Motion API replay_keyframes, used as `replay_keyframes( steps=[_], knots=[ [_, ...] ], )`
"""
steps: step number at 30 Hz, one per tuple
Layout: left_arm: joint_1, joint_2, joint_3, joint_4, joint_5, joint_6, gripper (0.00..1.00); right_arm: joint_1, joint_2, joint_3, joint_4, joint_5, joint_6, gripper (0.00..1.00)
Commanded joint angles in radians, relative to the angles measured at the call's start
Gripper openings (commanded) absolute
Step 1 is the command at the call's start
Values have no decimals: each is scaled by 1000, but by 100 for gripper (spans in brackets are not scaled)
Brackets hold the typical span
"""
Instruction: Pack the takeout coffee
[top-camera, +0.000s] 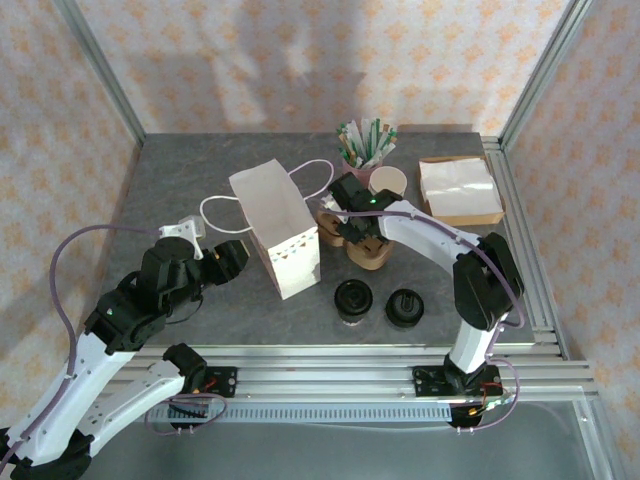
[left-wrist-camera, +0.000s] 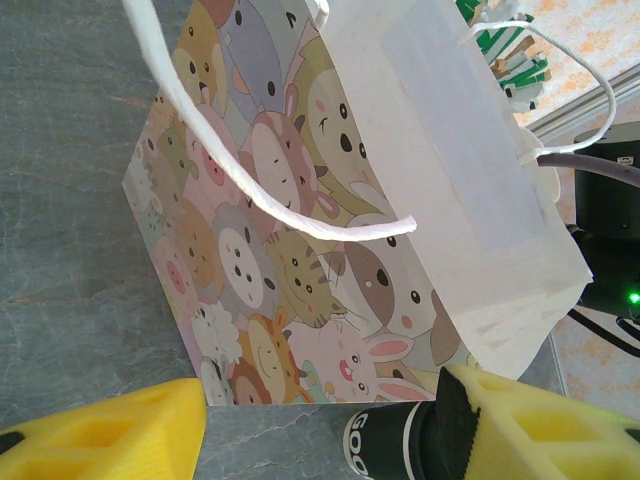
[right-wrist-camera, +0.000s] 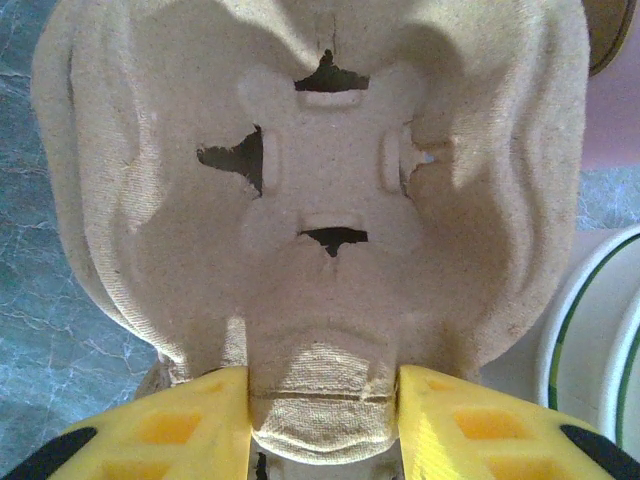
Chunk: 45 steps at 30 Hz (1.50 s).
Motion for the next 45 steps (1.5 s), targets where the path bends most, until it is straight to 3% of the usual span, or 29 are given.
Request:
replay_keyframes(
  steps=[1, 12, 25, 37, 41, 45],
  knots=[
    [8, -1, 7, 10, -10, -3, 63, 17, -30, 16, -28, 31, 10, 40],
    [7, -4, 30, -16, -29, 22, 63, 27, -122, 5, -61, 35, 110, 40],
    [7, 7, 98, -68, -78, 76, 67, 25, -230, 5, -255, 45, 331, 39],
    [12, 186, 265, -147, -201, 165, 73, 13, -413, -5, -414, 38, 498, 39],
    [63, 245, 343, -146, -191, 213, 77, 10, -473, 17, -475, 62, 521, 39],
    [177, 277, 412, -136, -123, 260, 82, 2, -518, 54, -538, 118, 544, 39]
  ],
)
